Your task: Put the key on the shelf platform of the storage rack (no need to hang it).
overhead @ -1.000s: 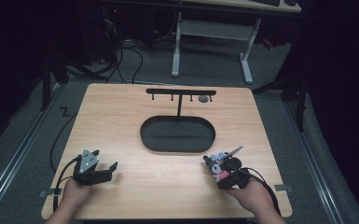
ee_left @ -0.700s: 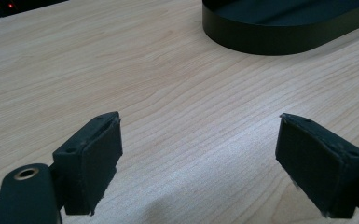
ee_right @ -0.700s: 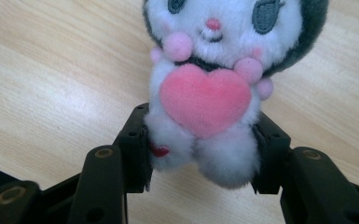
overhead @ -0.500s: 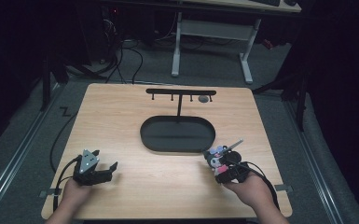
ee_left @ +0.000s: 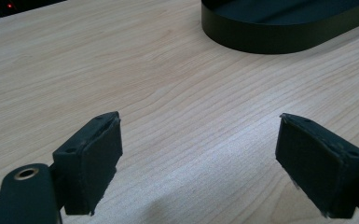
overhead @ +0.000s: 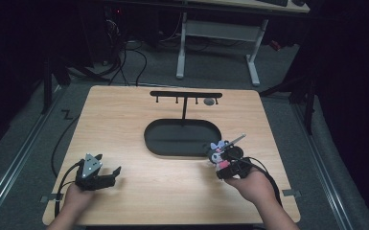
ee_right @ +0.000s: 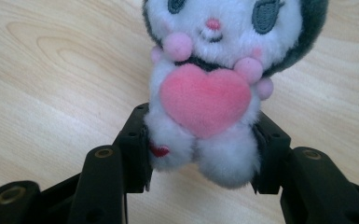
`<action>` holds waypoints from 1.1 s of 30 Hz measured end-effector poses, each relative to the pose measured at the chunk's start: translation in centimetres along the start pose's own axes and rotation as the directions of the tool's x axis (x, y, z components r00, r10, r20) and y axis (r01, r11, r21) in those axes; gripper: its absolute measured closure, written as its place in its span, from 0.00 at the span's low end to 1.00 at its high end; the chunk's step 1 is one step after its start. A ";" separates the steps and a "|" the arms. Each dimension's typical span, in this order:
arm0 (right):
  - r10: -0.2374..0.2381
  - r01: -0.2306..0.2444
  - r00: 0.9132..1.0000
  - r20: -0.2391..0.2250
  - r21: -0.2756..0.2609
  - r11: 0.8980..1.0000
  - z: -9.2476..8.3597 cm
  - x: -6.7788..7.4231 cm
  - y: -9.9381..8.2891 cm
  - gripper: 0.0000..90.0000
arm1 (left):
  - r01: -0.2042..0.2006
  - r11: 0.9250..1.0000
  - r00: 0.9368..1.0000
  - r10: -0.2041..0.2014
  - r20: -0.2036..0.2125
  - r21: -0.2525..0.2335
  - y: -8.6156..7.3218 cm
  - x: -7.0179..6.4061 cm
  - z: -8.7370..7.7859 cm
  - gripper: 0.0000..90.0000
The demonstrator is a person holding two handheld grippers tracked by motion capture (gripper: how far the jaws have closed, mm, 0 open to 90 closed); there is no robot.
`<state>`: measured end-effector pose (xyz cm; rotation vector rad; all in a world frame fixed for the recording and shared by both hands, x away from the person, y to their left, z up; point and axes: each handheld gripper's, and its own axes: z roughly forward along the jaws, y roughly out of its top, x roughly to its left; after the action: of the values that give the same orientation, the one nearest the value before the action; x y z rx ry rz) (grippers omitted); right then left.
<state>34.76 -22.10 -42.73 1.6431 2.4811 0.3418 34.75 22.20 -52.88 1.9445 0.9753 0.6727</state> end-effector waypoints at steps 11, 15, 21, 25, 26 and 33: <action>-0.019 0.019 1.000 -0.001 -0.013 1.000 0.2 0.5 2.5 0.56 | -0.002 1.000 1.000 0.002 0.002 -0.002 0.0 0.0 -0.1 0.17; -0.027 0.027 1.000 0.002 -0.009 1.000 0.2 0.8 3.5 0.56 | -0.002 1.000 1.000 0.002 0.004 -0.001 0.0 0.0 -0.1 0.17; -0.040 0.040 0.999 0.005 -0.010 0.999 0.4 1.1 5.0 0.56 | 0.000 1.000 1.000 0.000 0.005 0.000 -0.1 0.0 -0.1 0.17; -0.046 0.046 0.999 0.009 -0.006 0.999 0.8 1.2 5.9 0.56 | -0.002 1.000 1.000 0.002 0.006 -0.001 -0.1 0.0 -0.1 0.17; -0.048 0.048 0.999 0.010 -0.005 0.999 0.9 1.2 6.2 0.56 | -0.002 1.000 1.000 0.002 0.006 0.000 -0.1 0.0 -0.1 0.17; -0.045 0.045 0.999 0.011 -0.003 0.999 1.4 1.3 7.5 0.56 | 0.000 1.000 1.000 0.000 0.007 -0.001 -0.1 0.0 -0.1 0.17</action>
<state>41.24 -17.89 -42.11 1.5811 2.5039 0.3294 34.67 22.28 -52.87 1.9444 0.9706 0.6665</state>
